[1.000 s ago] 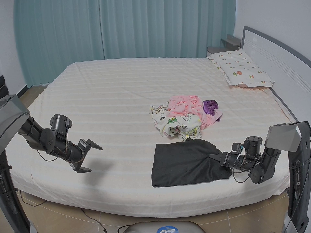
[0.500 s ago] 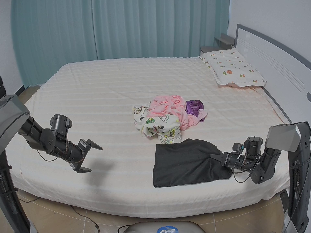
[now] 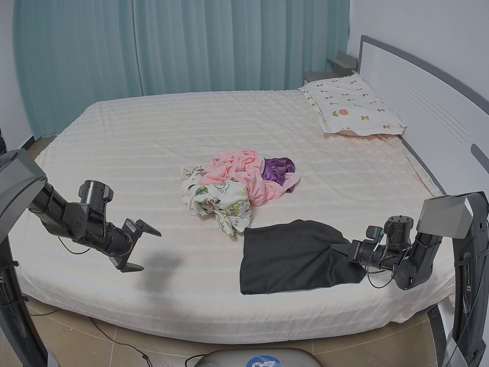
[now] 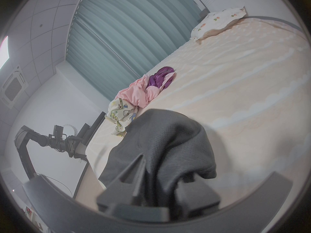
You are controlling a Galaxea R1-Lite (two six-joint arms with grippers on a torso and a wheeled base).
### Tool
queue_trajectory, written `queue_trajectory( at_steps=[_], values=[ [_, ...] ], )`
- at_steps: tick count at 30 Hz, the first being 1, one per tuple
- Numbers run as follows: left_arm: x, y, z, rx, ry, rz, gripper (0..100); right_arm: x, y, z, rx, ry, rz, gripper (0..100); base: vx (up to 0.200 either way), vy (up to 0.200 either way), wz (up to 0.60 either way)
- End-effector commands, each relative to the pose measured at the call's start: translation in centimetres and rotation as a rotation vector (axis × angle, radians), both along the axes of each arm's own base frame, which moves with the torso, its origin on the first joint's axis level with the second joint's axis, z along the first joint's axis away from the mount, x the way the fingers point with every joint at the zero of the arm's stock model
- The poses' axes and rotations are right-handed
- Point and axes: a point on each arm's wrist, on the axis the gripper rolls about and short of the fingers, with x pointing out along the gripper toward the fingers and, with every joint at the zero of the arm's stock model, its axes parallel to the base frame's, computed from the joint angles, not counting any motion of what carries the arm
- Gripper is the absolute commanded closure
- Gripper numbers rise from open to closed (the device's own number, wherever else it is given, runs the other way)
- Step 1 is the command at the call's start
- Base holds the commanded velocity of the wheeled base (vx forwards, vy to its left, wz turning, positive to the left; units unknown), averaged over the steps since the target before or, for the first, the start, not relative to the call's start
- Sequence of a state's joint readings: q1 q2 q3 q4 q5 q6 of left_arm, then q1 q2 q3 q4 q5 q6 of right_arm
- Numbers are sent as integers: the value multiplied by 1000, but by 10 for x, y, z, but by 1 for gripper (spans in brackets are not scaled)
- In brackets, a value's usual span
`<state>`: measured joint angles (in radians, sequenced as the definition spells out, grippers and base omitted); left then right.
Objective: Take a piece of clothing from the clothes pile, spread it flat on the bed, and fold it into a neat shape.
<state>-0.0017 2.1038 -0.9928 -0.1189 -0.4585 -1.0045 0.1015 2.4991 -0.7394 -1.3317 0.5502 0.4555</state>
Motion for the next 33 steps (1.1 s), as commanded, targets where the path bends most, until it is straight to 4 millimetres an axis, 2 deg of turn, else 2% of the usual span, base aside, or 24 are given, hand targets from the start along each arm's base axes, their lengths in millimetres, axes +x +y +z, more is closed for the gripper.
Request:
queue_trajectory(
  at_steps=[1, 6, 9, 13, 17, 23, 28, 33],
  values=[
    [0, 0, 0, 0, 0, 0, 0, -1, 6, -1, -2, 2, 15, 0, 0, 0, 0],
    [1, 0, 0, 8, -2, 7, 0, 5, 8, 7, -17, -43, -19, 0, 0, 0, 0],
    [1, 0, 0, 18, -1, 12, 0, 10, 2, 10, -29, -56, -64, 0, 0, 0, 0],
    [1, 0, 0, 17, 0, 12, 0, 13, -11, 3, -47, -19, -132, 0, 0, 0, 0],
    [1, -1, 0, 29, -2, 20, 0, 14, -16, -4, -48, 16, -181, 0, 0, 0, 0],
    [1, -3, -1, 40, -11, 18, 0, 14, -16, -8, -58, 57, -205, 0, 0, 0, 0],
    [1, -3, -1, 39, -11, 19, 0, 22, -15, -11, -66, 93, -250, 0, 200, 0, 0],
    [1, -3, -1, 37, -11, 21, 0, 22, -1, -7, 10, 130, -261, 0, 40, 0, 0]
  ],
)
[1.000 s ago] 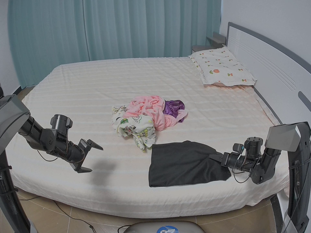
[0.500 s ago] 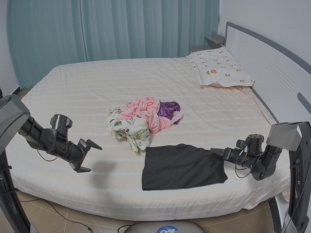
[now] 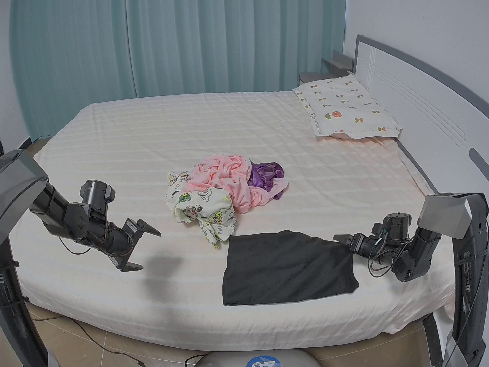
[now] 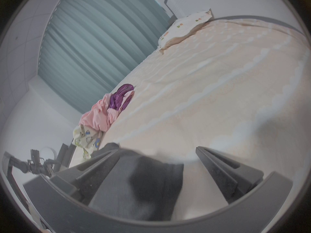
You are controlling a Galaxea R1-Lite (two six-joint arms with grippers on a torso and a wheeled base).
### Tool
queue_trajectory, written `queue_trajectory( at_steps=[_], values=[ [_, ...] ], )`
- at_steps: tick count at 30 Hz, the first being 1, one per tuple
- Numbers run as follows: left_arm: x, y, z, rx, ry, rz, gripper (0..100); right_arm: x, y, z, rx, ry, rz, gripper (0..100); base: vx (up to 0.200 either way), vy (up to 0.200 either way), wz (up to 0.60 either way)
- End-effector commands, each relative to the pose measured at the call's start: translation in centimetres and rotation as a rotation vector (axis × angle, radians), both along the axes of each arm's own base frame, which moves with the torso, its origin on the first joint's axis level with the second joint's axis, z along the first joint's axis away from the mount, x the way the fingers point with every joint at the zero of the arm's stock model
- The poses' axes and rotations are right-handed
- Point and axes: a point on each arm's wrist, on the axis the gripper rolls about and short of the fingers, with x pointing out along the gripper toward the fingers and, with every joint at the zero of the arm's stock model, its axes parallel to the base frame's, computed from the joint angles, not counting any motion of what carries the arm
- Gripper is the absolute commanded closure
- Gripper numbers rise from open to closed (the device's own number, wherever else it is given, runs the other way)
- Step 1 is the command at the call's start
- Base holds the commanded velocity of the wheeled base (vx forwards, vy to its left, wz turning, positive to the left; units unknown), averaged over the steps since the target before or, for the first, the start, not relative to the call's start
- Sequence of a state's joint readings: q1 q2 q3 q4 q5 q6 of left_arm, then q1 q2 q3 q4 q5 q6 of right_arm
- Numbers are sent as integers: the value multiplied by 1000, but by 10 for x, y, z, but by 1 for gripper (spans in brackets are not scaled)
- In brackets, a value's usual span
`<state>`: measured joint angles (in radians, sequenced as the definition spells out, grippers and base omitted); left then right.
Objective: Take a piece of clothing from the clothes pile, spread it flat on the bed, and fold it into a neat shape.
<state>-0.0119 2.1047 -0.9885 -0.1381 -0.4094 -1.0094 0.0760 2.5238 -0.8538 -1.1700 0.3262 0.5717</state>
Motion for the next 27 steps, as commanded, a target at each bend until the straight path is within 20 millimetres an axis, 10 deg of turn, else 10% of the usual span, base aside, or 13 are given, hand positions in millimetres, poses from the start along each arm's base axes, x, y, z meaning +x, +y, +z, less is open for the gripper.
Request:
queue_trajectory(
  at_steps=[1, 12, 13, 27],
  values=[
    [0, 0, 0, -1, 1, 1, 0, 1, 12, 2, 33, 10, 10, 0, 0, 0, 0],
    [0, 0, -1, -1, 3, 1, 0, -7, 25, -2, 75, 57, 50, 0, 0, 0, 0],
    [0, 0, -1, -1, 4, 1, 0, -8, 25, -1, 90, 66, 50, 100, 0, 0, 0],
    [0, 0, -2, 0, 6, 2, 0, -5, 16, 11, 115, 37, 9, 100, 0, 0, 0]
  ],
)
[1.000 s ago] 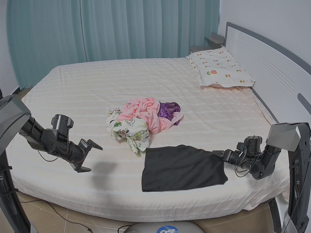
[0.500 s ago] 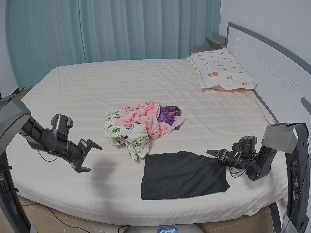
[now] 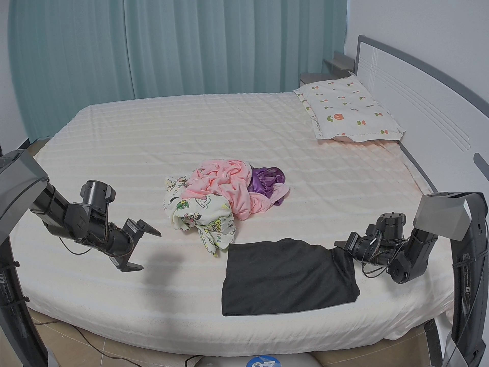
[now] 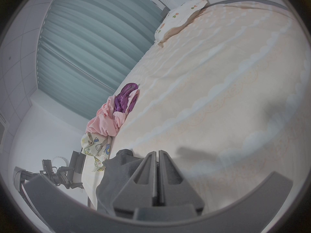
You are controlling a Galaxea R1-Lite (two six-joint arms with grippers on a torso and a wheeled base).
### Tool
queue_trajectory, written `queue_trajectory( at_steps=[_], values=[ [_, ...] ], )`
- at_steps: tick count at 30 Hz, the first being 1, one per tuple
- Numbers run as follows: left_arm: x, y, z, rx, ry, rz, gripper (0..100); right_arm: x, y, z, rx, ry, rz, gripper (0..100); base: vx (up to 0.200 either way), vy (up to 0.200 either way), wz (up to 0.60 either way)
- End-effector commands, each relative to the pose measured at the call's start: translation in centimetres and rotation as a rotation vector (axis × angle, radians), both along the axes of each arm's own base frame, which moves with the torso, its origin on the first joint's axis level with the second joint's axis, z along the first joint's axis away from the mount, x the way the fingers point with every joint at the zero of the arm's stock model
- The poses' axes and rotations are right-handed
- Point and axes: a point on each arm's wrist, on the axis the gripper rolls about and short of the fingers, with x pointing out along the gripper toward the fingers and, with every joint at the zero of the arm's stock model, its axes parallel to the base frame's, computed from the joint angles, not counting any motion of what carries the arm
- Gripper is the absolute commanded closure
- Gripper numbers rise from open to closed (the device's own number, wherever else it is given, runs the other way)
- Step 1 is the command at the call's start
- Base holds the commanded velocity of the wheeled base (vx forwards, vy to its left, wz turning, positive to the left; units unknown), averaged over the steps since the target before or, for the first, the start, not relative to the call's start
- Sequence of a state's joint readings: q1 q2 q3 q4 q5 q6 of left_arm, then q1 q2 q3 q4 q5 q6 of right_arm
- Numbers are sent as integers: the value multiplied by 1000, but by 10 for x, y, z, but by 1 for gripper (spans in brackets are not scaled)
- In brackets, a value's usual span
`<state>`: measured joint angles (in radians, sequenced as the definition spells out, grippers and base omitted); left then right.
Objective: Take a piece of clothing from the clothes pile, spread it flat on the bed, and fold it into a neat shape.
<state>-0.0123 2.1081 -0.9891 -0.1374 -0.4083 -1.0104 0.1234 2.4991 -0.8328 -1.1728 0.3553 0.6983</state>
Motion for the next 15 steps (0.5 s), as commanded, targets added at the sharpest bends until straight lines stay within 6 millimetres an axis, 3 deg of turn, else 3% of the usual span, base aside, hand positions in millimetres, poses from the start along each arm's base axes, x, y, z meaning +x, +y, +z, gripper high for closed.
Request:
queue_trajectory(
  at_steps=[1, 9, 15],
  values=[
    [0, 0, -1, 0, 2, 1, 0, 1, -5, 9, 6, -20, -18, 100, 0, 0, 0],
    [0, 0, -1, 0, 2, 1, 0, -4, -22, 22, 8, -31, -63, 100, 0, 0, 0],
    [0, 0, -1, 0, 2, 1, 0, -10, -32, 18, -7, -11, -86, 100, 0, 0, 0]
  ],
)
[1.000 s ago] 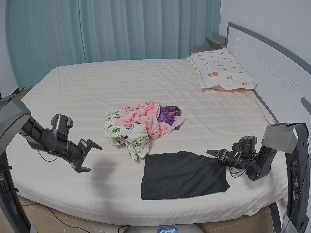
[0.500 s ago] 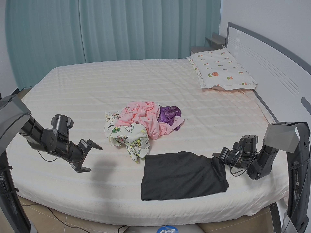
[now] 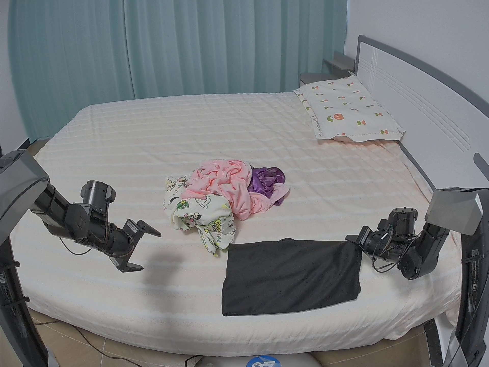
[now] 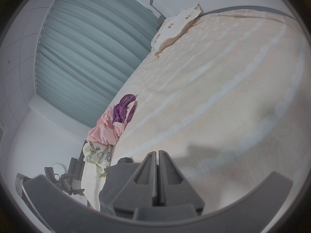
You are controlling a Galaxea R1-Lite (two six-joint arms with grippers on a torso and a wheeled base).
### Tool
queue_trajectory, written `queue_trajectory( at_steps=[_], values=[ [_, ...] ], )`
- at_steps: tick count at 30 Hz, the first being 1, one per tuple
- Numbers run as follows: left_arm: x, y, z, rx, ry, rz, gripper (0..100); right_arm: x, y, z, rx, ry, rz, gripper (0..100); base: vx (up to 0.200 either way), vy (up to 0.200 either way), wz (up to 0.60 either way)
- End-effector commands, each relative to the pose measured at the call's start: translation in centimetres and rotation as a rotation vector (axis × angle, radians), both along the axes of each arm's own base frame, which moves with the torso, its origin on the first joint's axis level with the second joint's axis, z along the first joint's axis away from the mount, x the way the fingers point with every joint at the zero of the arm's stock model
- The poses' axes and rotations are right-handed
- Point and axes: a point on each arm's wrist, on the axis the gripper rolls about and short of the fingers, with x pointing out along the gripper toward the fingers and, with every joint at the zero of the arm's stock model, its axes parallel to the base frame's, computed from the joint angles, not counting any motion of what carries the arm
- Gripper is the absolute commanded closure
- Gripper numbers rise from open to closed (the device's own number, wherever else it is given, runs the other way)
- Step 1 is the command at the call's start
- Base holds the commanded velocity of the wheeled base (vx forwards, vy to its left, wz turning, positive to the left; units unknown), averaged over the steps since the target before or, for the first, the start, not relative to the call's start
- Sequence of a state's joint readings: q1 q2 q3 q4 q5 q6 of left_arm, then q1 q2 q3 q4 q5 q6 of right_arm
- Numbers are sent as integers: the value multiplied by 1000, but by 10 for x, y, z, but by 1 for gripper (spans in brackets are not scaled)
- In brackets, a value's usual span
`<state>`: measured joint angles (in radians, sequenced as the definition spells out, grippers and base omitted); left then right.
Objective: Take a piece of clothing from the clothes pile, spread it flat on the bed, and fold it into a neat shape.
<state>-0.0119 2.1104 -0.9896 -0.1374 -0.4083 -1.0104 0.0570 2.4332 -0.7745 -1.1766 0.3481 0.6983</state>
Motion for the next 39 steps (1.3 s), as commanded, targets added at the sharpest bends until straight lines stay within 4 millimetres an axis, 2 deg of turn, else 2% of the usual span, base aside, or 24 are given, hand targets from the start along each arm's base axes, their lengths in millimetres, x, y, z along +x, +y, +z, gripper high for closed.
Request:
queue_trajectory(
  at_steps=[1, 5, 6, 13, 15, 18, 21, 22, 24, 28, 32, 39],
  values=[
    [0, 0, 0, -1, 0, -1, 0, -2, -6, -1, -6, 1, -11, 100, 0, 0, 0],
    [0, 0, 0, 0, 0, 0, 0, -2, -4, -8, -7, 16, -2, 100, 0, 0, 0],
    [0, 0, 0, 0, 0, 0, 0, -2, -2, -9, -7, 16, 1, 0, 0, 0, 0],
    [0, 0, 0, 0, -1, 0, 0, -5, -5, -3, -13, -52, -5, 0, 0, 0, 0],
    [0, 0, 0, 0, -1, 0, 0, -21, -15, 6, -54, -61, 2, 0, 0, 0, 0],
    [0, 0, 0, -1, -1, -1, 0, -47, -21, 2, -97, -14, 35, 0, 0, 0, 0],
    [0, 0, 0, -1, -1, -1, 0, -73, -23, 0, -123, -17, 84, 0, 0, 0, 0],
    [0, 0, 0, -1, -1, -1, 0, -73, -23, 0, -123, -17, 84, 0, 0, 0, 0],
    [0, 0, 0, -1, -1, -1, 0, -95, -22, -2, -124, -20, 124, 0, 0, 0, 0],
    [0, 0, 0, 0, -1, 0, 0, -114, -19, -9, -145, 29, 170, 0, 0, 0, 0],
    [0, 0, 0, -1, -1, 1, 0, -123, -15, -12, -173, 40, 237, 0, 0, 0, 0],
    [0, 0, 0, -1, -1, -1, 0, -119, -1, -25, -181, 56, 286, 0, 0, 0, 0]
  ],
)
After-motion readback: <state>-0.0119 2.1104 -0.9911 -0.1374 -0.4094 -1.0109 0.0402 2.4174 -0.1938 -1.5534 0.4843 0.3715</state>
